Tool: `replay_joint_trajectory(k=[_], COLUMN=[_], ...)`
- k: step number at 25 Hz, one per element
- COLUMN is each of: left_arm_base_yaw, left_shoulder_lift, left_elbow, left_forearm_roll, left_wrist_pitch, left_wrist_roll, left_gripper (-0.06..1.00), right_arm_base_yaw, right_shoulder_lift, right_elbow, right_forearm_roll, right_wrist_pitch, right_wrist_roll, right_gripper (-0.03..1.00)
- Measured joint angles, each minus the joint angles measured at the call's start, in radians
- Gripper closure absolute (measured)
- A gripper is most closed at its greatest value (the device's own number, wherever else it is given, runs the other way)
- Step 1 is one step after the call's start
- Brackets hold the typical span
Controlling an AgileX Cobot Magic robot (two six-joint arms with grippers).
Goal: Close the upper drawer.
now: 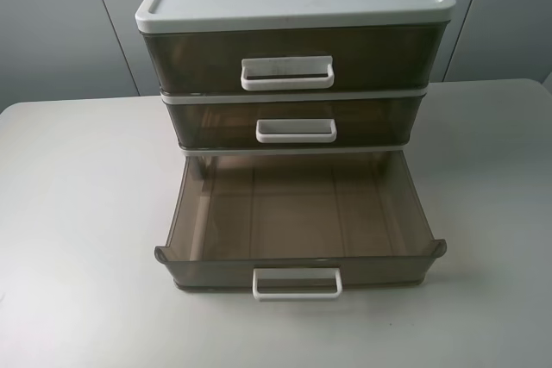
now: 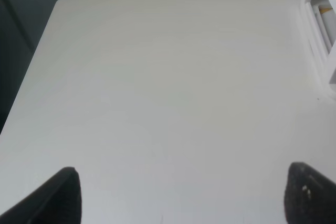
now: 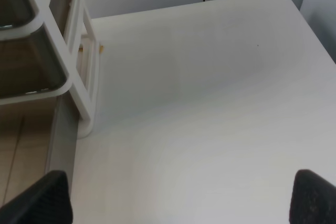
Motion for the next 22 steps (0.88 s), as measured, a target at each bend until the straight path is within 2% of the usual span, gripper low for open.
replay_joint_trajectory(k=[22], left_arm_base_yaw=[0.0], left_shoulder_lift=[0.0], left_elbow=[0.0], left_forearm_roll=[0.0], left_wrist_pitch=[0.0], left_wrist_roll=[0.0], left_gripper=[0.2], right_arm_base_yaw=[0.0], right_shoulder_lift=[0.0], right_elbow=[0.0], right_forearm_roll=[0.0], right_wrist_pitch=[-0.001], right_wrist_roll=[0.0], right_gripper=[0.34])
